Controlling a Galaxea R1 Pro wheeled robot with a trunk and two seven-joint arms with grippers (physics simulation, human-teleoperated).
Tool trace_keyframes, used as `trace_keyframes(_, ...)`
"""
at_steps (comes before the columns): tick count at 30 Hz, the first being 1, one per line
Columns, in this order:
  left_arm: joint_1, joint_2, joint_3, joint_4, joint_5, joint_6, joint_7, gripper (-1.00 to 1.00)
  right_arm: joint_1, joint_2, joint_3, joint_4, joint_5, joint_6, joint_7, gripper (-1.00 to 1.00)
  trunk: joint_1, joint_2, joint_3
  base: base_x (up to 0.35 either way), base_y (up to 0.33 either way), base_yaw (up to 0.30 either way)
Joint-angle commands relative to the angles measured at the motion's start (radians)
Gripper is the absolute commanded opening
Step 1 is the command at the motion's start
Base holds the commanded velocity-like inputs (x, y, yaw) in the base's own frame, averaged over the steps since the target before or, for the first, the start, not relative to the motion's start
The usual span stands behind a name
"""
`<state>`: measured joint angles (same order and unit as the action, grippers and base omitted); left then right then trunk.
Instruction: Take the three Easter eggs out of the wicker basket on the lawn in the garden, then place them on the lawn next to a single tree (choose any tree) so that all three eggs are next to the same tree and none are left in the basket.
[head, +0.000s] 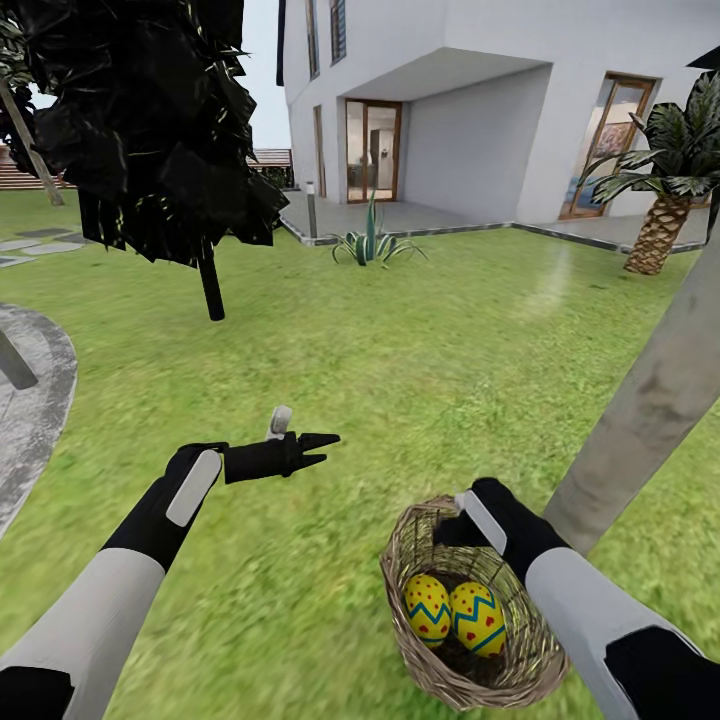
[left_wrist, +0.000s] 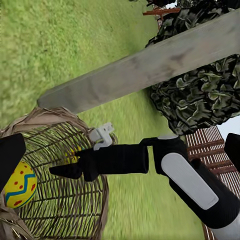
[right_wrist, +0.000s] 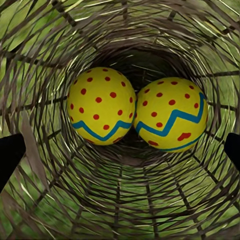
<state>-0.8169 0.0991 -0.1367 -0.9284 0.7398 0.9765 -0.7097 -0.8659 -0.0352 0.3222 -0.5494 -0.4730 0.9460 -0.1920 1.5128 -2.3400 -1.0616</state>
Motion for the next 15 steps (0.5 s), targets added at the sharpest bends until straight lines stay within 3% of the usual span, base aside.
trace_keyframes(1, -0.001, 0.001, -0.001, 0.0, 0.001, 0.004, -0.002, 1.0, 0.0, -0.002, 0.008, 0.01, -0.008, 0.0, -0.009, 1.0, 0.0, 0.0, -0.001, 0.0, 0.0, 0.0)
trace_keyframes(15, -0.001, 0.0, -0.002, 0.0, 0.001, 0.004, -0.002, 1.0, 0.002, -0.004, 0.016, 0.124, 0.009, -0.132, -0.006, 1.0, 0.0, 0.0, -0.001, 0.0, 0.0, 0.0)
